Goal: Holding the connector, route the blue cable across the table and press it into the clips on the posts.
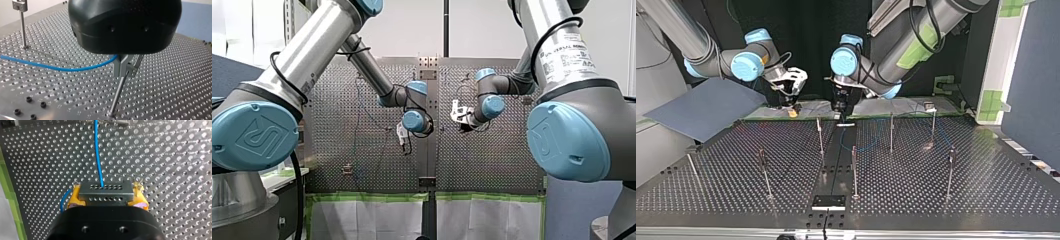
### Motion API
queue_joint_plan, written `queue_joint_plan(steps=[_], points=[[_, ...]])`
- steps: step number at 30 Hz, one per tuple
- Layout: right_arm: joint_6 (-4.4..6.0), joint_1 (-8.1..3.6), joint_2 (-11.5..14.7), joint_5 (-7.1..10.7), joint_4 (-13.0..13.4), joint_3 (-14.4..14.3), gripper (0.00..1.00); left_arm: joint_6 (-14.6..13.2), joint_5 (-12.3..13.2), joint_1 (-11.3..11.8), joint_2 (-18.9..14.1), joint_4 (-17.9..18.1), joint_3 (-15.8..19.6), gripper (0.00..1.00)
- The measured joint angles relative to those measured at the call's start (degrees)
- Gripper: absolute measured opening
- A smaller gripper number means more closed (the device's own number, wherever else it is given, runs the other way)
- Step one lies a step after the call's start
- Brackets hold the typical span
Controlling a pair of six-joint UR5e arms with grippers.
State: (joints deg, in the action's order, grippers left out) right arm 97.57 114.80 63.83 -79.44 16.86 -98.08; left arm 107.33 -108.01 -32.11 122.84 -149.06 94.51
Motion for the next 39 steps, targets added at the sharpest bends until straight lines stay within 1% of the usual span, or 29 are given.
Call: queue_joint_plan(steps=[4,6,10,13,17,21,24,29,35,39], points=[[-0.01,-1.01,-0.1,0.49,0.0,0.2,0.00,-0.1,1.2,-0.3,1.2,-0.8,-1.1,0.02],[-0.01,-1.56,-0.1,0.86,0.0,0.4,0.00,-0.2,1.3,-0.4,2.4,-1.6,-2.2,0.02],[-0.06,-2.42,-0.1,1.22,0.1,0.5,0.00,-0.2,1.3,-0.3,4.4,-1.9,-4.4,0.02],[-0.10,-3.33,-0.5,1.45,0.3,0.6,0.00,-0.1,1.3,-0.2,5.0,-2.2,-5.8,0.02],[-0.35,-4.28,-1.8,1.67,0.6,1.1,0.00,0.0,1.4,0.6,5.2,-2.3,-6.9,0.02],[-0.40,-4.70,-3.3,2.07,0.9,1.9,0.00,0.1,2.0,1.8,5.5,-2.5,-7.3,0.02],[-0.22,-4.80,-3.6,2.63,1.1,2.6,0.00,0.1,2.6,2.5,6.1,-2.6,-7.5,0.02],[-0.04,-5.10,-3.8,2.93,1.2,3.6,0.00,0.1,4.0,3.2,7.3,-2.4,-8.4,0.02],[0.00,-5.93,-3.9,2.98,1.3,4.5,0.00,0.1,5.1,3.8,8.5,-2.5,-10.7,0.02],[0.00,-6.67,-4.0,2.98,1.3,5.2,0.00,0.1,5.7,4.5,9.4,-4.1,-12.7,0.02]])
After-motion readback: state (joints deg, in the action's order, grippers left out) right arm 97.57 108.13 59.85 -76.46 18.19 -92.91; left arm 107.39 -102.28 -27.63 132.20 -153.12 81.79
